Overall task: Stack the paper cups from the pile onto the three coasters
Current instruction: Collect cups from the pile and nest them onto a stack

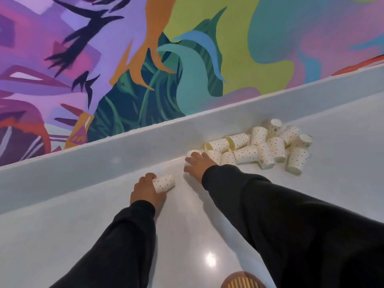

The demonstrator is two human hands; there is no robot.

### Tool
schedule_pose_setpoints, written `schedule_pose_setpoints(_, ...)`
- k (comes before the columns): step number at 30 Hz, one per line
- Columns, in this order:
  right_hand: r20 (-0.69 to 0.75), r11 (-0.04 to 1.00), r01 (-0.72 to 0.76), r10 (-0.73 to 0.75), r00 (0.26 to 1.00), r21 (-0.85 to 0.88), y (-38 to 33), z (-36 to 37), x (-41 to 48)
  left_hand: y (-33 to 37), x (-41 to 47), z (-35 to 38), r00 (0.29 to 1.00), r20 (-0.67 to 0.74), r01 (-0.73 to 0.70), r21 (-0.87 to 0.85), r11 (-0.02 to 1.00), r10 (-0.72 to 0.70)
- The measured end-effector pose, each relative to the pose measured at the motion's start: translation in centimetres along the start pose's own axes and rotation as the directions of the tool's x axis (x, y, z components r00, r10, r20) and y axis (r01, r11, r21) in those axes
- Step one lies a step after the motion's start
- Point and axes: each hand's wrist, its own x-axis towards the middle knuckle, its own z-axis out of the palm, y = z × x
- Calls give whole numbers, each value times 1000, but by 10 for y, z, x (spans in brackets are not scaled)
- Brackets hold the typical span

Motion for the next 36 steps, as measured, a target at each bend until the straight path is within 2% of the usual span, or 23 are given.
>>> schedule_pose_setpoints(3, -37, 999, 32, -31, 999, 21, 2, 3, 8, 6, -10, 6, 999, 41, 19, -113, 993, -15)
schedule_pose_setpoints(5, -13, 998, 33, -34, 999, -61, 0, -2, 12, 12, -19, 13, 998, 65, 20, -149, 989, -11)
schedule_pose_setpoints(8, 34, 999, 15, -16, 999, 41, 1, -11, 15, 22, -34, 22, 997, 75, 55, -269, 962, -36)
schedule_pose_setpoints(10, 5, 998, 34, -35, 999, 43, 5, -13, 11, 28, -44, 26, 995, 81, 91, -384, 919, -65)
schedule_pose_setpoints(12, -87, 989, 4, 9, 996, 146, 8, -16, 7, 27, -50, 30, 995, 66, 92, -476, 875, -69)
schedule_pose_setpoints(14, -183, 946, -42, 106, 977, 323, 9, -24, 4, 28, -57, 27, 994, 69, 106, -572, 813, -82)
schedule_pose_setpoints(16, -194, 825, -105, 252, 948, 556, 11, -35, -3, 30, -62, 22, 991, 113, 131, -659, 741, -74)
schedule_pose_setpoints(18, -121, 608, -144, 374, 920, 781, 16, -46, -15, 32, -66, 14, 990, 135, 128, -710, 692, -45)
schedule_pose_setpoints(20, -22, 378, -162, 438, 899, 912, 19, -54, -31, 37, -67, 6, 993, 116, 107, -729, 676, -32)
schedule_pose_setpoints(21, 1, 322, -166, 457, 890, 932, 20, -59, -40, 42, -70, 1, 994, 107, 79, -730, 678, 0)
schedule_pose_setpoints(25, -19, 193, -96, 522, 853, 977, 19, -81, -92, 64, -102, -16, 985, 106, -2, -791, 612, 140)
schedule_pose_setpoints(29, -30, 57, 1, 511, 859, 998, 12, -101, -173, 75, -158, -18, 953, 109, -62, -844, 533, 284)
schedule_pose_setpoints(33, -49, -72, 105, 549, 834, 992, 7, -95, -259, 72, -210, -14, 942, 69, -139, -811, 568, 328)
schedule_pose_setpoints(36, -19, -166, 137, 569, 822, 977, -9, -78, -306, 69, -241, -8, 926, 99, -151, -787, 598, 364)
